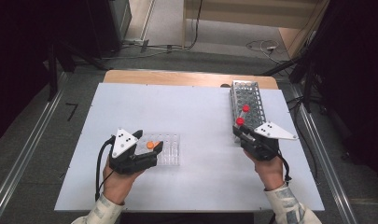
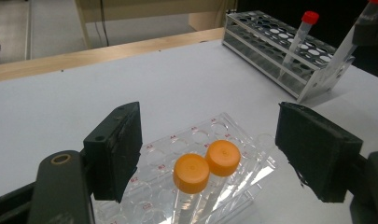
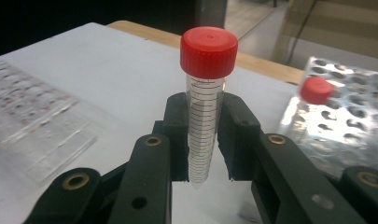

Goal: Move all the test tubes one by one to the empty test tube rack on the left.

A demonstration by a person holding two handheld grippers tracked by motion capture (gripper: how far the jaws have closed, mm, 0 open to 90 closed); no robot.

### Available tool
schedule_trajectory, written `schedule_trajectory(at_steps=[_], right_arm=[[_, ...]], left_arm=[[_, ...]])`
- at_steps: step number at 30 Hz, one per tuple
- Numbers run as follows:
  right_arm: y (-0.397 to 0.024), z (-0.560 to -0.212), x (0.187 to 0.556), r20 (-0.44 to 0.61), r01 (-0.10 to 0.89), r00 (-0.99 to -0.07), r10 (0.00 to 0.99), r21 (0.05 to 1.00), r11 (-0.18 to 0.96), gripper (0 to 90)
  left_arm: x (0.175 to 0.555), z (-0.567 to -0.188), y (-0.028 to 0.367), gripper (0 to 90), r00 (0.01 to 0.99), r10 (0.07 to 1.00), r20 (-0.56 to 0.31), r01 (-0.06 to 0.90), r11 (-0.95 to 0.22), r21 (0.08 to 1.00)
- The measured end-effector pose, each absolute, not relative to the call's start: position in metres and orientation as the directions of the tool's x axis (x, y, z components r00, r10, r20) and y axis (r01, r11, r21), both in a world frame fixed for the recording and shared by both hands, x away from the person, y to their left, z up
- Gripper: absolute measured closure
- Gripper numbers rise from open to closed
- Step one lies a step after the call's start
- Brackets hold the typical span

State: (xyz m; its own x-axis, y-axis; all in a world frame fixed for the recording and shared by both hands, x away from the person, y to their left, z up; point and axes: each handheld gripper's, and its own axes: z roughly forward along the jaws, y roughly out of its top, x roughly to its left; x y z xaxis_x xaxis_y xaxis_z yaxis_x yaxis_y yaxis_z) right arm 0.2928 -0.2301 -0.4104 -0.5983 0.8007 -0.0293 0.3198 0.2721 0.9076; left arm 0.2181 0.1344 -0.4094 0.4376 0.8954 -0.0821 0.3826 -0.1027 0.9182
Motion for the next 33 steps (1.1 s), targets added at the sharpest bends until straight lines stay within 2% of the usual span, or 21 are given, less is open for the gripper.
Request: schedule_trajectory(at_steps=[21, 24, 33], right_arm=[[-0.166, -0.435, 0.252, -0.005, 0.274, -0.811, 0.585, 0.881, 0.387, 71.2], [-0.16, -0.436, 0.248, -0.001, 0.267, -0.824, 0.566, 0.881, 0.39, 71.2], [-0.139, -0.439, 0.236, 0.002, 0.244, -0.863, 0.505, 0.877, 0.415, 71.2]], left_arm=[[0.202, -0.408, 0.095, 24.9, 0.577, 0.811, -0.097, 0.347, -0.136, 0.928], [0.201, -0.409, 0.088, 27.9, 0.604, 0.791, -0.104, 0.345, -0.141, 0.928], [0.2, -0.413, 0.072, 48.6, 0.678, 0.723, -0.133, 0.34, -0.147, 0.929]])
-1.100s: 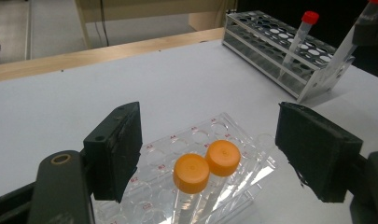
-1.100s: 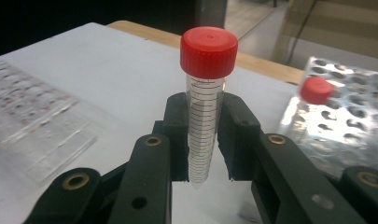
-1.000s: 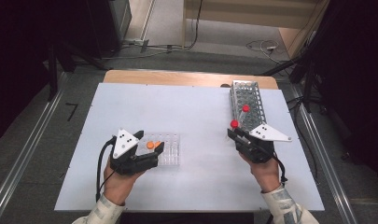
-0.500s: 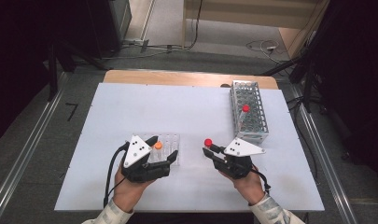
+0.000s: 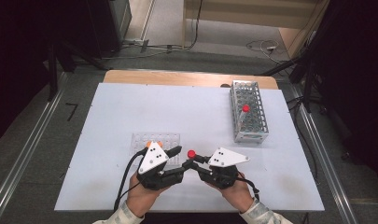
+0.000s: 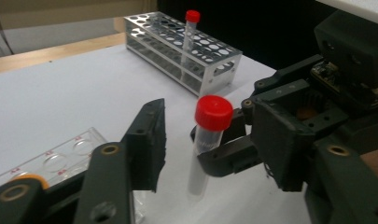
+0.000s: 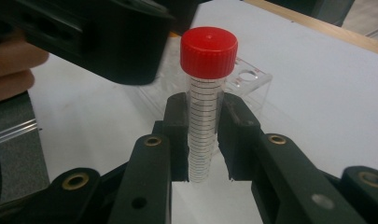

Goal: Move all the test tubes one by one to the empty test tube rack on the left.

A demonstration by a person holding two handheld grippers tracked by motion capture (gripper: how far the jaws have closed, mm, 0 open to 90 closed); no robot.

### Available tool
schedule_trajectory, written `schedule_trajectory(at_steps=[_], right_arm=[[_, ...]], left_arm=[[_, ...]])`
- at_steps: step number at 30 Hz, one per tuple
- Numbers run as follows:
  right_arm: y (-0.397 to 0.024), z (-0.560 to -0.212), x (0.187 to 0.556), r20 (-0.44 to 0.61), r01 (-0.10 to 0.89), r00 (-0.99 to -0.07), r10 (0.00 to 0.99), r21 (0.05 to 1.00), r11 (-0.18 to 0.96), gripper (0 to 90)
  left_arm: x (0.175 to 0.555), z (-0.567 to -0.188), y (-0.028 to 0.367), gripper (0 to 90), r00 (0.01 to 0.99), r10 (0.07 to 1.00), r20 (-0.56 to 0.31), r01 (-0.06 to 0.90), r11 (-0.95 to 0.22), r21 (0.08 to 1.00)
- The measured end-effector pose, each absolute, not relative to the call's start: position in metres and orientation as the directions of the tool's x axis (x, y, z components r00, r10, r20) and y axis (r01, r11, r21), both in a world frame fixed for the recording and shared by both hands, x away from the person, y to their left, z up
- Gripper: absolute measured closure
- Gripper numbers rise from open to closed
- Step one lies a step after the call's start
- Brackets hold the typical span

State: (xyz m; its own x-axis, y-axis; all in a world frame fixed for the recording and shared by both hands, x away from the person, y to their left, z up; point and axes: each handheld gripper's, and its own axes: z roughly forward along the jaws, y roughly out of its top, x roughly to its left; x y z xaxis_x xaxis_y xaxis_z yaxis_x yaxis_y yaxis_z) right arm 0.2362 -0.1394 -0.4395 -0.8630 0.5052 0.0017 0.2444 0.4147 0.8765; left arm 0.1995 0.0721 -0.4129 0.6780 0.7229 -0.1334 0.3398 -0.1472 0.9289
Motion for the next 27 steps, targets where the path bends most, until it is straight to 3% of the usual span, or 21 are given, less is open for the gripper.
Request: schedule_trajectory(at_steps=[10, 17, 19, 22, 27], right_arm=[[-0.13, -0.439, 0.229, -0.01, 0.219, -0.881, 0.473, 0.877, 0.427, 71.1], [-0.13, -0.44, 0.228, -0.002, 0.224, -0.884, 0.467, 0.876, 0.427, 70.0], [-0.13, -0.439, 0.228, -0.001, 0.219, -0.89, 0.457, 0.877, 0.427, 63.7], [-0.128, -0.438, 0.226, -0.007, 0.201, -0.906, 0.422, 0.872, 0.446, 45.1], [-0.136, -0.436, 0.227, -0.011, 0.19, -0.911, 0.412, 0.877, 0.442, 33.5]], left_arm=[[0.201, -0.415, 0.071, 67.5, 0.689, 0.714, -0.125, 0.341, -0.167, 0.925], [0.2, -0.414, 0.072, 69.7, 0.691, 0.713, -0.119, 0.337, -0.172, 0.926], [0.2, -0.414, 0.072, 69.9, 0.694, 0.709, -0.125, 0.339, -0.169, 0.925], [0.199, -0.412, 0.075, 69.8, 0.69, 0.713, -0.123, 0.339, -0.169, 0.925], [0.196, -0.404, 0.095, 69.8, 0.661, 0.74, -0.126, 0.34, -0.146, 0.929]])
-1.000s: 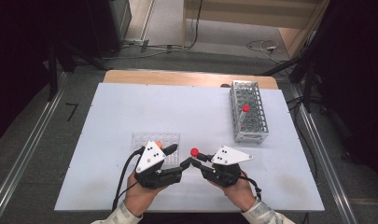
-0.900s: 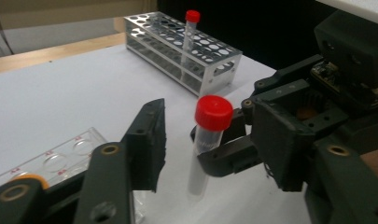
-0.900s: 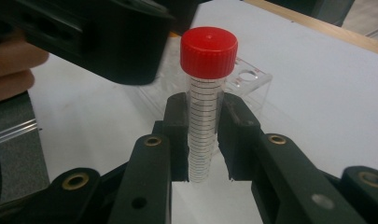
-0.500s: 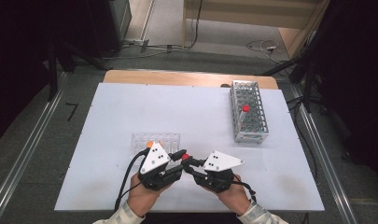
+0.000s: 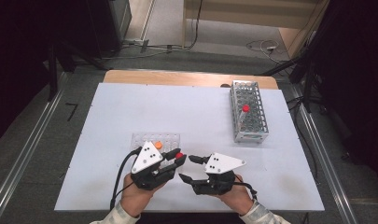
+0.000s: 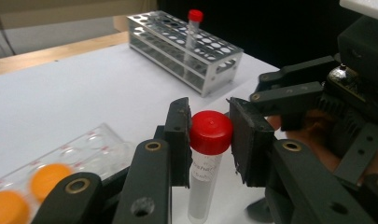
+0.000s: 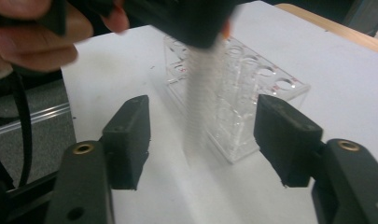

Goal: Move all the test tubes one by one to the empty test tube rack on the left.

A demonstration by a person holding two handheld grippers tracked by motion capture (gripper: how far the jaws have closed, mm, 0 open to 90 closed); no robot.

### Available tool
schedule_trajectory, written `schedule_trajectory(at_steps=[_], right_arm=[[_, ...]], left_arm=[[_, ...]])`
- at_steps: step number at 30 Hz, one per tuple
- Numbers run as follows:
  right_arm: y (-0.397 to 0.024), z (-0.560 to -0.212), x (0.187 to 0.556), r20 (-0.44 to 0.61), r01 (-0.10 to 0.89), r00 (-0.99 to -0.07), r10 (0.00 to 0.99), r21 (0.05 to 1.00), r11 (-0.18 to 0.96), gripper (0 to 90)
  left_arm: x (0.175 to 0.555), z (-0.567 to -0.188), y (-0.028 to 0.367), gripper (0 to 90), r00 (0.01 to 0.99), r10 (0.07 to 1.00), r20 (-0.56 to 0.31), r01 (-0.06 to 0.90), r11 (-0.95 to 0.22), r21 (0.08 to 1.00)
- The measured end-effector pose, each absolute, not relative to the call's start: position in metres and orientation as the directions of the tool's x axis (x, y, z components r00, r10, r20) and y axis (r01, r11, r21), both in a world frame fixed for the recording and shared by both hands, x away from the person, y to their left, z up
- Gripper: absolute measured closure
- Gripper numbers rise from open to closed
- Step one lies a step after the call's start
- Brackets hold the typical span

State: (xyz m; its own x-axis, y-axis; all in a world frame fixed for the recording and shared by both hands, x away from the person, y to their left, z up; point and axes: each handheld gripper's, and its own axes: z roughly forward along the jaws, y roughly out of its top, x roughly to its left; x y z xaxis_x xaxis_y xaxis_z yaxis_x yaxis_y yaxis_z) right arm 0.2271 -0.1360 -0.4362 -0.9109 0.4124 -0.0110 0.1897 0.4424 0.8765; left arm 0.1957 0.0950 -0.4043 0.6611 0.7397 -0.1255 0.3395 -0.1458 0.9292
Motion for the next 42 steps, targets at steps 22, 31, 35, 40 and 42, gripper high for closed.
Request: schedule_trajectory(at_steps=[22, 31, 35, 40, 42], right_arm=[[-0.193, -0.431, 0.25, -0.005, 0.259, -0.814, 0.581, 0.892, 0.37, 32.7], [-0.194, -0.433, 0.252, -0.009, 0.264, -0.808, 0.589, 0.889, 0.375, 33.1], [-0.194, -0.434, 0.252, -0.006, 0.269, -0.805, 0.593, 0.887, 0.374, 33.4], [-0.194, -0.435, 0.253, -0.007, 0.271, -0.802, 0.597, 0.887, 0.374, 33.8], [-0.194, -0.435, 0.253, -0.007, 0.271, -0.802, 0.598, 0.887, 0.375, 33.8]], left_arm=[[0.193, -0.373, 0.163, 69.7, 0.477, 0.875, -0.083, 0.312, -0.08, 0.947], [0.202, -0.38, 0.167, 69.8, 0.426, 0.903, -0.054, 0.303, -0.086, 0.949], [0.206, -0.385, 0.168, 69.7, 0.415, 0.908, -0.058, 0.305, -0.079, 0.949], [0.211, -0.394, 0.168, 69.7, 0.414, 0.908, -0.072, 0.325, -0.073, 0.943], [0.212, -0.399, 0.167, 69.6, 0.414, 0.908, -0.067, 0.334, -0.083, 0.939]])
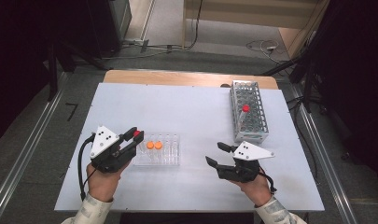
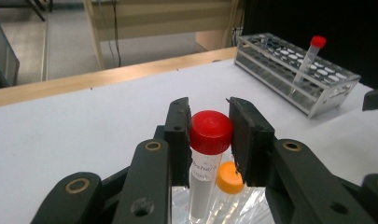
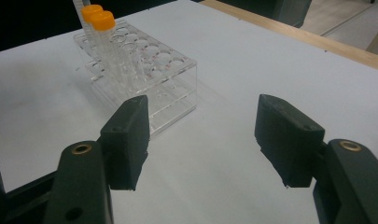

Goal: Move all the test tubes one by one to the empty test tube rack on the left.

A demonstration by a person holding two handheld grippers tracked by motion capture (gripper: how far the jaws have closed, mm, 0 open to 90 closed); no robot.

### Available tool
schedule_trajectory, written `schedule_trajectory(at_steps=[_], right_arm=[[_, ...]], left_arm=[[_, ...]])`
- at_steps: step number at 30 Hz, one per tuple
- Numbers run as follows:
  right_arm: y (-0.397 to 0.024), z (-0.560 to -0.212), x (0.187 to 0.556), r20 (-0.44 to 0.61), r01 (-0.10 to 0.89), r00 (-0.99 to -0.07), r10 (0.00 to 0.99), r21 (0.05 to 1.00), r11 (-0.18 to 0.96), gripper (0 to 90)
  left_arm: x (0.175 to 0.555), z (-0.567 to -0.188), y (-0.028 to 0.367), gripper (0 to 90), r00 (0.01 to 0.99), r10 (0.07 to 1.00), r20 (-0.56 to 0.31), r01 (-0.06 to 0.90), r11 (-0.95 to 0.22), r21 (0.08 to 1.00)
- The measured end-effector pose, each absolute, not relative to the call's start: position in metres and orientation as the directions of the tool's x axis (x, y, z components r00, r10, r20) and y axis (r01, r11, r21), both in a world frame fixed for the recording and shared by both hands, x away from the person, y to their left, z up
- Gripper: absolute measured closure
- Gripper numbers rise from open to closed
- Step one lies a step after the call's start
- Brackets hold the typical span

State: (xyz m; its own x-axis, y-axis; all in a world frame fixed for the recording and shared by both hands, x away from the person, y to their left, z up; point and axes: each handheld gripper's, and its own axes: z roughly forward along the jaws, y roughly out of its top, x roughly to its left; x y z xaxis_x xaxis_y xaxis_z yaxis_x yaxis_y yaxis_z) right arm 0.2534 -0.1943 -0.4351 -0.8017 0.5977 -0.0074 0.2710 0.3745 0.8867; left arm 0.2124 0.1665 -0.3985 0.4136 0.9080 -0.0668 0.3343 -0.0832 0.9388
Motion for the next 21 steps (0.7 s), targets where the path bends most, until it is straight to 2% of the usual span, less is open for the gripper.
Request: schedule_trajectory(at_steps=[12, 21], right_arm=[[-0.194, -0.436, 0.254, -0.011, 0.272, -0.799, 0.601, 0.884, 0.379, 33.8], [-0.197, -0.435, 0.256, -0.016, 0.277, -0.776, 0.631, 0.89, 0.363, 33.8]], left_arm=[[0.218, -0.419, 0.165, 68.1, 0.392, 0.913, -0.114, 0.406, -0.061, 0.912], [0.216, -0.417, 0.165, 62.3, 0.39, 0.913, -0.118, 0.4, -0.052, 0.915]])
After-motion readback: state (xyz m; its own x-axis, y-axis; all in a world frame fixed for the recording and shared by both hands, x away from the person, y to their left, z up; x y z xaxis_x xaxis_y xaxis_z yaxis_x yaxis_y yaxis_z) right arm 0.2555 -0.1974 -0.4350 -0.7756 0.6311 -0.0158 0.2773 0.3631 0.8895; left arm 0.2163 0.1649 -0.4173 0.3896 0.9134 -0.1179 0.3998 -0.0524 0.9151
